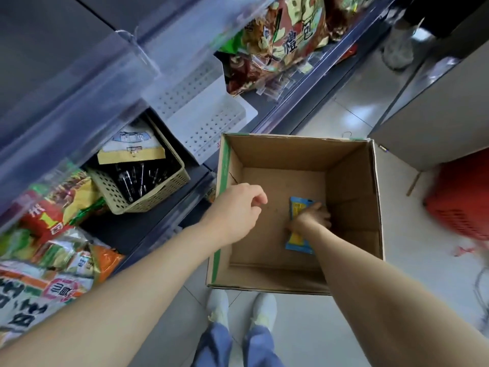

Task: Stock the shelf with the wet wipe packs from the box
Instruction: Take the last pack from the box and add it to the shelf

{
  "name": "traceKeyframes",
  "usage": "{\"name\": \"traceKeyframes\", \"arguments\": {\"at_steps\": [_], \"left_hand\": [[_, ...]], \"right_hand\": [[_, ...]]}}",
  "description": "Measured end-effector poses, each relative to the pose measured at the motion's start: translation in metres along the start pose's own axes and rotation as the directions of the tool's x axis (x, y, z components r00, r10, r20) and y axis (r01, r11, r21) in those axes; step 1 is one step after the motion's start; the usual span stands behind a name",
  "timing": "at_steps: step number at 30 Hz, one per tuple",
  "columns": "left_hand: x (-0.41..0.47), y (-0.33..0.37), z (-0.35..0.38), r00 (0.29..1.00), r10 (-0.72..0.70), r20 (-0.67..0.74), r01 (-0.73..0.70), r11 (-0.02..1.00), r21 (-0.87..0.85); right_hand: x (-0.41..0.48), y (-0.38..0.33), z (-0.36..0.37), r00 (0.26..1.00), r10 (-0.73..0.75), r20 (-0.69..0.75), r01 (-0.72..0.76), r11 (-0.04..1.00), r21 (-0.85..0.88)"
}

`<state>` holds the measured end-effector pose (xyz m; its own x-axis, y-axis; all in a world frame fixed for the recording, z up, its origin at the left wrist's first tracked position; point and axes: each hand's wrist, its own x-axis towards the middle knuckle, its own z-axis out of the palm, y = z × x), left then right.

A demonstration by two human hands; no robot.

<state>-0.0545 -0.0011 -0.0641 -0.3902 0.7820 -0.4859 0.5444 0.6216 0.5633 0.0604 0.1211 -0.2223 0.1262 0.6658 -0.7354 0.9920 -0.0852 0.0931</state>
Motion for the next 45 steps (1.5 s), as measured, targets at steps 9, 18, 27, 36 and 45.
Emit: {"name": "traceKeyframes", "arguments": {"at_steps": [9, 18, 27, 36, 45], "left_hand": [[-0.04, 0.055, -0.072, 0.992, 0.046, -0.118, -0.053, 0.997, -0.063], [-0.14, 0.134, -0.191, 0.907, 0.173, -0.384, -0.201, 0.979, -0.034], [-0.287, 0.185, -0.323, 0.505, 0.281, -0.816, -0.299, 0.944, 0.14], [-0.409, 0.13, -0.396, 0.2, 0.15, -0.968, -0.124, 0.984, 0.127], [-0.486, 0.038, -0.425, 0.052, -0.128, -0.99, 0.027, 0.992, -0.126]], "right_hand": [[-0.098, 0.03, -0.127, 0.649, -0.618, 0.445, -0.071, 0.532, 0.844], [-0.269, 0.037, -0.262, 0.535, -0.785, 0.313, 0.265, 0.507, 0.82], [-0.488, -0.001, -0.386, 0.091, -0.995, -0.041, 0.897, 0.064, 0.436], [-0.672, -0.087, -0.379, -0.469, -0.865, -0.176, 0.873, -0.424, -0.241], [-0.754, -0.184, -0.293, -0.542, -0.839, 0.044, 0.715, -0.488, -0.501]]}}
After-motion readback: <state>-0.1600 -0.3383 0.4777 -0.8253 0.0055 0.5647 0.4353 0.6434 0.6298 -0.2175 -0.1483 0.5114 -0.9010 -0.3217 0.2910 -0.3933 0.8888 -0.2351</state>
